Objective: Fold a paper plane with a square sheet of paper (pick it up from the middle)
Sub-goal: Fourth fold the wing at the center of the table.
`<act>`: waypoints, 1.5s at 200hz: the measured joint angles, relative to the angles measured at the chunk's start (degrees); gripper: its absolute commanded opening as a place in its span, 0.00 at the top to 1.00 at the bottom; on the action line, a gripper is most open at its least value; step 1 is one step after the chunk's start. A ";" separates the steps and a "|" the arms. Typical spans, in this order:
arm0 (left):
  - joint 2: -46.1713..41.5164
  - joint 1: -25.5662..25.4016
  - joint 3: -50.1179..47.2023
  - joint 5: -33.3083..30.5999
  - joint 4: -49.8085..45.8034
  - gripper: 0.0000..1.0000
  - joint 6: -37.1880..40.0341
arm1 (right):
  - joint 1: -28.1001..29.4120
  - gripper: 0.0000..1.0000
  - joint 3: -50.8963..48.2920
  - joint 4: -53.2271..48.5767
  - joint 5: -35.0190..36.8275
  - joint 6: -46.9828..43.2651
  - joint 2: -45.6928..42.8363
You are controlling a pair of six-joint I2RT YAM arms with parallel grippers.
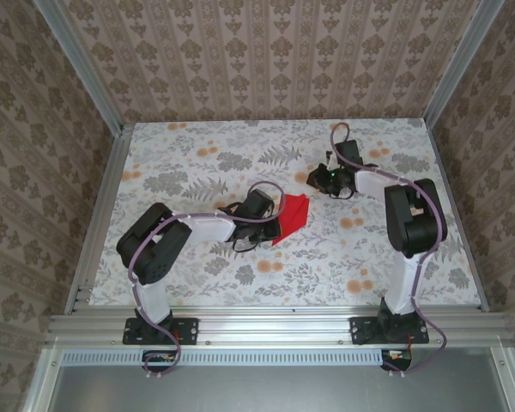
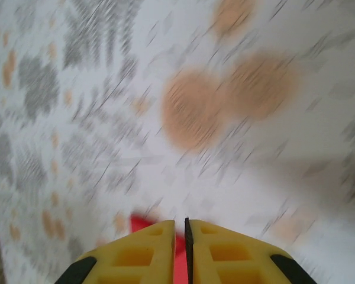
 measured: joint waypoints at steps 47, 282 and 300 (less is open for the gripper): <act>0.00 -0.13 0.46 0.07 -1.20 1.00 0.00 | 7.37 0.86 -6.78 2.29 -4.02 2.21 -2.73; -0.42 1.36 -2.62 7.96 3.69 0.82 -0.28 | 7.74 0.88 -5.95 1.77 -6.88 2.54 3.98; -0.55 1.36 -3.21 7.85 4.42 0.84 -0.26 | 7.69 0.88 -5.66 1.31 -6.88 2.54 4.09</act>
